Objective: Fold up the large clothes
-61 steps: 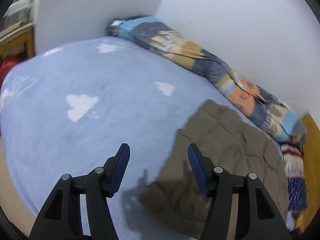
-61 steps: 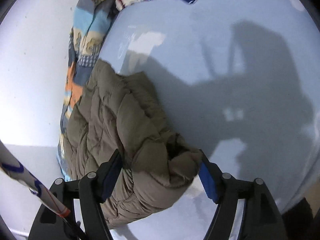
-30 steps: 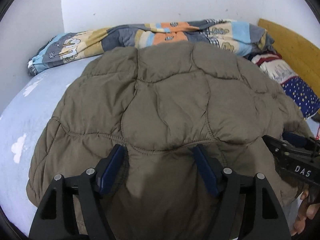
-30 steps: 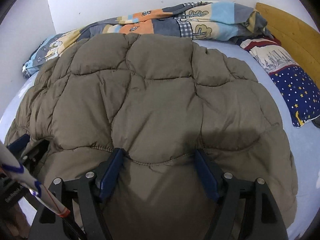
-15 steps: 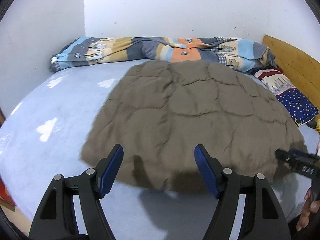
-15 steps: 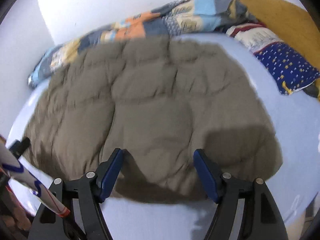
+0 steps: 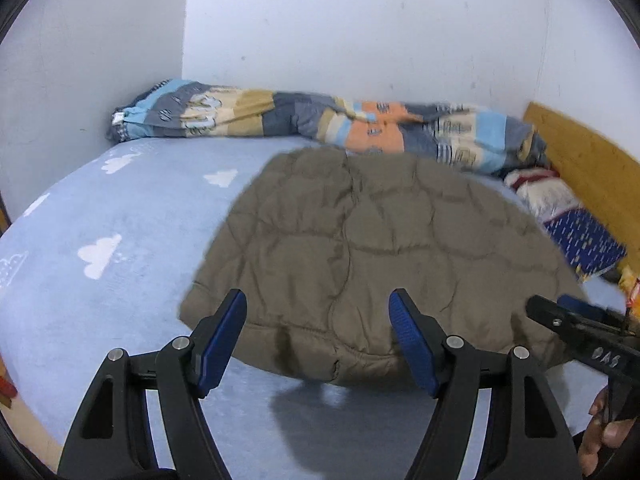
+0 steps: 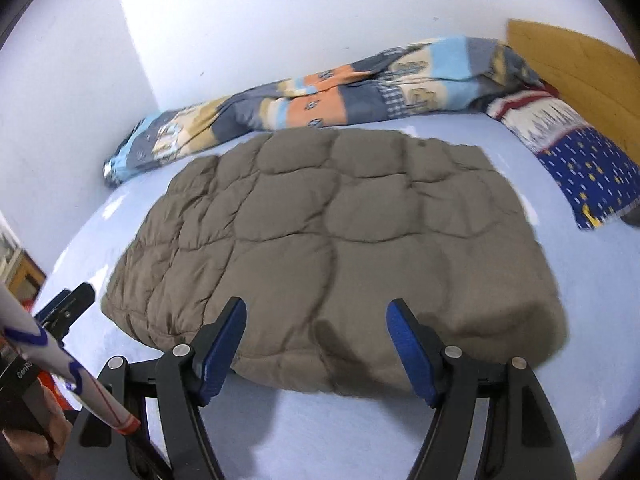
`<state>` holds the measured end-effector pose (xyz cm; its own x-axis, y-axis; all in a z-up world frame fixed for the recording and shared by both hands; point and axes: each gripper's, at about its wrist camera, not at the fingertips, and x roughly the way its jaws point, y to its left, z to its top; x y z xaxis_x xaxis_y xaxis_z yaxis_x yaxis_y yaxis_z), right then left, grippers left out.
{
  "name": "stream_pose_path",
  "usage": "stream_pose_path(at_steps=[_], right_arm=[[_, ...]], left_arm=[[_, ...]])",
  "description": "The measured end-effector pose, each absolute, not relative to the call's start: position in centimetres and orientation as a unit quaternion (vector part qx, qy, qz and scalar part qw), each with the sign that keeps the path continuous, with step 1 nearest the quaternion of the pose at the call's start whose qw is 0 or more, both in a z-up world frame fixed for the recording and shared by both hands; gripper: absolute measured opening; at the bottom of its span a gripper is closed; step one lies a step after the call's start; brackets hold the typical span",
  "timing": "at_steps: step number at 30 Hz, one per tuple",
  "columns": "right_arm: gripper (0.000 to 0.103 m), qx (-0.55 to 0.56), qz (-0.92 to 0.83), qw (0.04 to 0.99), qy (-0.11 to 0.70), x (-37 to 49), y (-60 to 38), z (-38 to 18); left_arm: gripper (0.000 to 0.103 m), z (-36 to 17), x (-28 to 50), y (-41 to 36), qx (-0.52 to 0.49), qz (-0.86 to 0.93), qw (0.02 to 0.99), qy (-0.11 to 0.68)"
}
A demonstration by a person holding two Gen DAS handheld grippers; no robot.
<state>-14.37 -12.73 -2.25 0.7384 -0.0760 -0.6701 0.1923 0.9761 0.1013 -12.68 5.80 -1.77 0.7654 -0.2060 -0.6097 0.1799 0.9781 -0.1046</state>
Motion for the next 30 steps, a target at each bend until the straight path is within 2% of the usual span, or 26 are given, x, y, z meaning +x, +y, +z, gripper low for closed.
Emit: stream_pose_path(at_steps=[4, 6, 10, 14, 17, 19, 20, 22, 23, 24, 30], right_arm=[[0.077, 0.029, -0.084, 0.918, 0.387, -11.6, -11.0, -6.4], [0.08, 0.01, -0.088, 0.915, 0.394, -11.1, -10.6, -8.3], [0.086, -0.022, -0.083, 0.913, 0.4, -10.3, -10.2, -10.4], [0.091, -0.025, -0.078, 0.916, 0.393, -10.4, -10.1, -10.2], [0.085, 0.024, -0.067, 0.937, 0.341, -11.9, -11.0, -7.4], [0.085, 0.042, -0.077, 0.948, 0.307, -12.4, -11.9, -5.2], [0.083, 0.048, -0.084, 0.952, 0.291, -12.4, -12.6, -4.0], [0.064, 0.06, -0.074, 0.952, 0.289, -11.1, -13.7, -2.3], [0.047, 0.061, -0.076, 0.95, 0.296, -10.2, -14.3, -1.7], [0.041, 0.07, -0.077, 0.948, 0.301, -8.8, -15.2, -0.9], [0.042, 0.082, -0.081, 0.931, 0.347, 0.7, -18.7, 1.5]], left_arm=[[0.073, -5.1, -11.1, 4.2, 0.014, -0.097, 0.931, 0.35], [0.073, -6.6, -10.1, 3.7, 0.013, -0.095, 0.921, 0.376], [0.074, -7.3, -9.8, 2.6, 0.045, -0.081, 0.924, 0.37], [0.074, -6.1, -10.3, 2.7, 0.038, -0.077, 0.934, 0.346], [0.074, -3.5, -10.0, 2.6, 0.025, -0.085, 0.944, 0.316], [0.074, -1.6, -8.8, 2.0, 0.023, -0.094, 0.947, 0.307], [0.074, -1.0, -8.3, 1.7, 0.023, -0.096, 0.947, 0.304], [0.074, 0.4, -5.7, 0.5, 0.027, -0.106, 0.945, 0.308], [0.074, 0.6, -4.7, 0.1, 0.029, -0.108, 0.943, 0.313], [0.074, 0.9, -2.9, -0.9, 0.036, -0.111, 0.938, 0.326], [0.074, -0.7, 6.5, -6.2, 0.04, -0.131, 0.901, 0.411]])
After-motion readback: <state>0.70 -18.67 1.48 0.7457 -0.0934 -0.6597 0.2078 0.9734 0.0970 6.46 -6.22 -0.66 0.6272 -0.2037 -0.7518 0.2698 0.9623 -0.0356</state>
